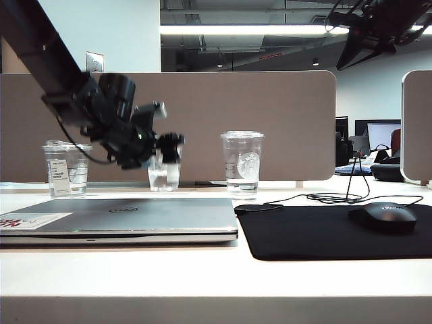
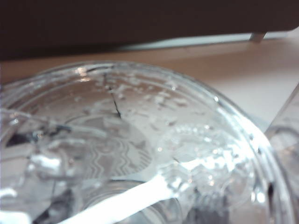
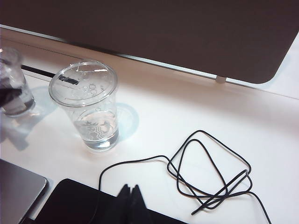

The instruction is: Pick up the coffee cup on the middle and place it on the right side of the laptop.

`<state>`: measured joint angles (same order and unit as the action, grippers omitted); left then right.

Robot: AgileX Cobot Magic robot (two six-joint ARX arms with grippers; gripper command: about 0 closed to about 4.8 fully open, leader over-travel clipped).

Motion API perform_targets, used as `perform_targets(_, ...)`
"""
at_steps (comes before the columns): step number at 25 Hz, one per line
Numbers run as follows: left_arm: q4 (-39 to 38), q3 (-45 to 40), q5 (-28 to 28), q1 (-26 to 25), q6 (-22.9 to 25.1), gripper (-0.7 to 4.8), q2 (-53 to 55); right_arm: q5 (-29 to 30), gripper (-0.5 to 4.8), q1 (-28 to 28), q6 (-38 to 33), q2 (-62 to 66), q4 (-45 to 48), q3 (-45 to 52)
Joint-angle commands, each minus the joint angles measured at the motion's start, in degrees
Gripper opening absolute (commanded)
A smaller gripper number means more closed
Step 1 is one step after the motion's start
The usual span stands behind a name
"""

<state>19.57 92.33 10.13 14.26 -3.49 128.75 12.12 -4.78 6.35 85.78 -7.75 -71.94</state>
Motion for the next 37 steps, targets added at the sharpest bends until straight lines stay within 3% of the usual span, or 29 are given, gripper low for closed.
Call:
perform_targets(1, -2.14, 0.74, 0.76, 0.09, 1.33, 2.95, -3.96, 0.0, -0.05, -0.02, 0.15, -0.31, 1.18, -0.35)
perform_targets(8, -18.23, 0.7, 9.25, 0.59, 1.55, 2.95, -16.02, 0.0, -0.05, -0.02, 0.13, -0.31, 3.41, -0.37)
perform_targets(14, -21.99, 0.68, 15.87, 5.01, 1.77, 2.94, -24.92, -0.22, -0.05, -0.02, 0.17, -1.77, 3.76, -0.37)
perform_targets(21, -27.32, 0.5, 15.69, 13.09, 4.83, 2.67, -26.95, -0.68, -0.05, 0.85, 1.4, -5.14, 3.34, -0.37)
perform_targets(27, -22.4, -3.87, 12.7, 19.04, 5.66, 2.68, -26.93, -1.44, -0.05, 1.73, 1.4, -8.35, 2.82, -0.37)
perform_targets(31, -15.37, -10.19, 10.47, 22.03, 5.64, 2.68, -26.86, -2.73, -0.05, 1.77, 1.44, -9.88, 0.98, -0.37)
perform_targets(33, -8.22, -15.3, 8.96, 23.71, 5.29, 2.68, -26.14, -3.23, -0.05, 1.77, 1.44, -10.36, -0.26, -0.37)
perform_targets(37, -2.73, -18.62, 9.11, 24.65, 2.12, 2.68, -22.67, -3.23, -0.05, 1.73, 1.44, -10.51, -1.33, -0.37)
